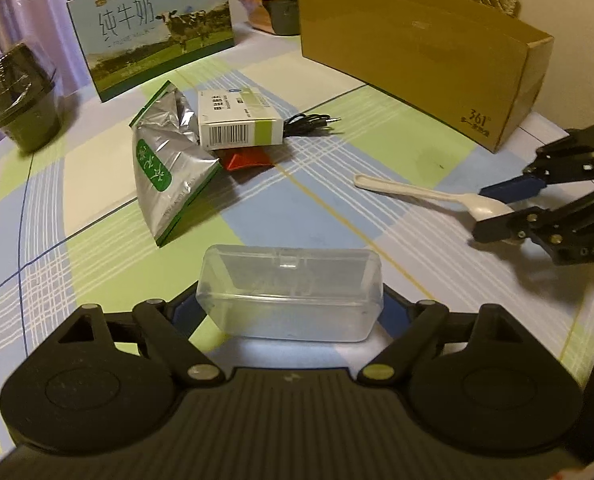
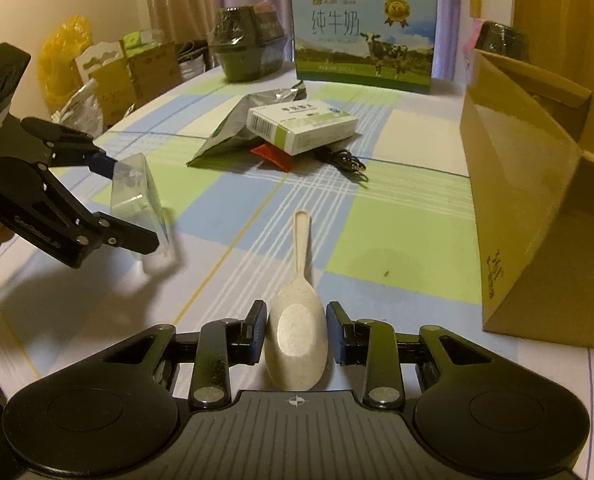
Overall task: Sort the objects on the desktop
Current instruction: 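Lift the clear case with the left gripper while the right gripper lifts the spoon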
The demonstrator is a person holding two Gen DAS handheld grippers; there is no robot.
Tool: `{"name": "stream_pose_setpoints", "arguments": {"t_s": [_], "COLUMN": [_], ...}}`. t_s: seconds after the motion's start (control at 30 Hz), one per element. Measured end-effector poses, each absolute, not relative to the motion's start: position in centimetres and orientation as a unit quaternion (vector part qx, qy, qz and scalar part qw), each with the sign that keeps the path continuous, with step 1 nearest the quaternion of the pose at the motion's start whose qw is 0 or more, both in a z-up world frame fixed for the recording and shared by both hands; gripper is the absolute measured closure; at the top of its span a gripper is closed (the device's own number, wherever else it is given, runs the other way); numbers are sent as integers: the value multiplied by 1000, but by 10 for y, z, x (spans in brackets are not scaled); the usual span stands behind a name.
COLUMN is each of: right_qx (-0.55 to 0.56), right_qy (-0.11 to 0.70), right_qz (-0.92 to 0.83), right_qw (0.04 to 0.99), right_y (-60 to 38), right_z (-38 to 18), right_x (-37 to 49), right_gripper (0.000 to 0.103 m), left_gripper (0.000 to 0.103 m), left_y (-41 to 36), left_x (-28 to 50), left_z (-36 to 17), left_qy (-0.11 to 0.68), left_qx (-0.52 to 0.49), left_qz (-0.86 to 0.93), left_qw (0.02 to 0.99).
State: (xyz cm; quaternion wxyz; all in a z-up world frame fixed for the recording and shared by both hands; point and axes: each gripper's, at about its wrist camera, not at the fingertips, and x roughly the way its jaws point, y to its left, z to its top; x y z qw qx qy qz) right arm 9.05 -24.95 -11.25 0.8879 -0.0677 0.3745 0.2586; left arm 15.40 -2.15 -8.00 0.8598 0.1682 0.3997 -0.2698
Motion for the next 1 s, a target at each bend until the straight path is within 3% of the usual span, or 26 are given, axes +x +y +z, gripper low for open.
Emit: {"name": "stream_pose_setpoints", "arguments": {"t_s": [1.0], "right_qx": [-63], "right_qy": [293], "right_qz": [214], "right_qw": [930], "right_y": [-275], "right_z": [-29], "right_x": [78], "right_gripper": [74], "left_gripper": [19], "left_y": [-73], "left_x": [149], "left_z": [-6], "left_qy": [378], "left_qx": [95], "left_qz": [-195], "left_qw": [900]}}
